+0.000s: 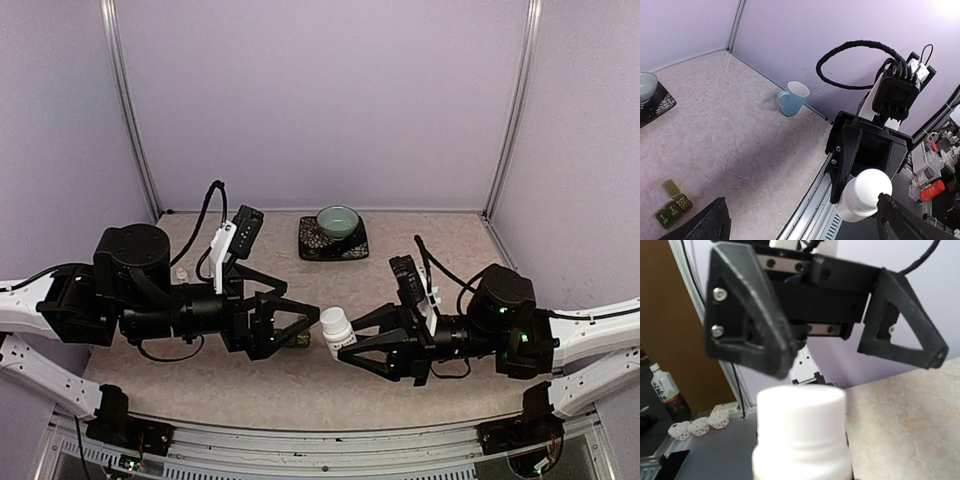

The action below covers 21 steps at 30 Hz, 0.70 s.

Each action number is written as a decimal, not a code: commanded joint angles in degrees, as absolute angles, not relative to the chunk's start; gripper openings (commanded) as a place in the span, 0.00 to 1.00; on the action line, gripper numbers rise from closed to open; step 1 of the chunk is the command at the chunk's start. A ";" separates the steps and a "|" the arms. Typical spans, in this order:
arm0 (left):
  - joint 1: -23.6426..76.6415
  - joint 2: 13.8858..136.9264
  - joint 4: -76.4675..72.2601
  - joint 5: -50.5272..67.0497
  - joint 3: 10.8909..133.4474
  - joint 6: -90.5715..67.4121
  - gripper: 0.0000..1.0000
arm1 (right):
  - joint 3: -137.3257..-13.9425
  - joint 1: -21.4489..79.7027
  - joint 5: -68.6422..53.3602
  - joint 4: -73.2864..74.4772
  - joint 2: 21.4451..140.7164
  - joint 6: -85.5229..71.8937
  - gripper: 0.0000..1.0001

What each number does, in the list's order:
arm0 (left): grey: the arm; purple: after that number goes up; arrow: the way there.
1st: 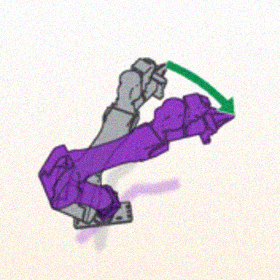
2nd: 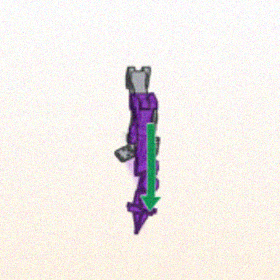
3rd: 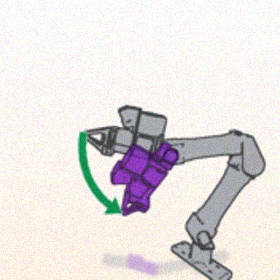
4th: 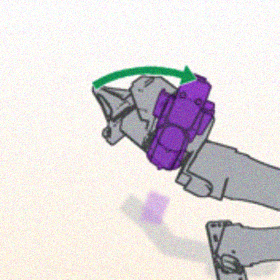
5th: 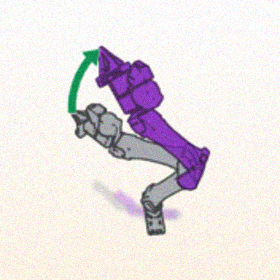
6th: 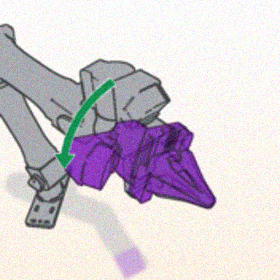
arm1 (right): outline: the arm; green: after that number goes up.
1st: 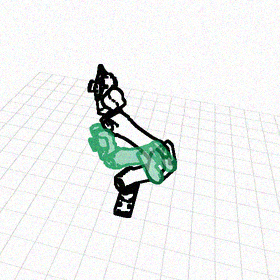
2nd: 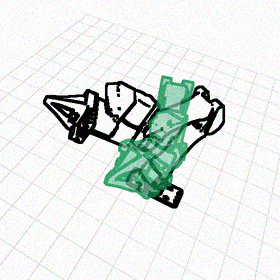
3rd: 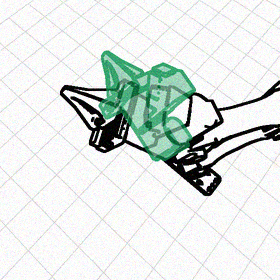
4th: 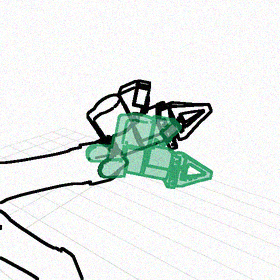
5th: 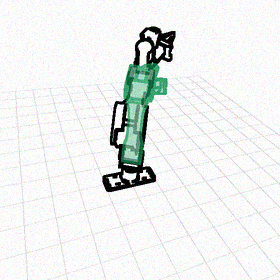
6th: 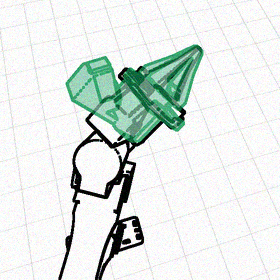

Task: Sort the pills into containers
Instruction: Screw the lid of the pill container onto the pill bottle.

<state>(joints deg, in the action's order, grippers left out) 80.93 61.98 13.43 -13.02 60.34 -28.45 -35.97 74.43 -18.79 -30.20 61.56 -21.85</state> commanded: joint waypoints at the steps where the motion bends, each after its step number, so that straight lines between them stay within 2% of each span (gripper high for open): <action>1: 80.51 60.63 14.06 -14.16 59.93 -28.83 0.99 | -37.16 74.18 -18.55 -30.62 60.64 -20.81 0.25; 13: 80.68 71.88 7.87 -9.54 66.80 -25.93 0.99 | -38.82 74.18 -19.25 -30.64 63.63 -20.41 0.25; 21: 80.52 73.21 6.64 -8.97 66.53 -26.40 0.99 | -38.57 74.18 -19.23 -31.00 62.85 -20.31 0.25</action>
<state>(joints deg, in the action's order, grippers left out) 80.90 73.91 9.34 -9.43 65.32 -26.83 -36.95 74.43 -19.05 -29.85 63.53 -20.78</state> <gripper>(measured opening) 0.987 0.311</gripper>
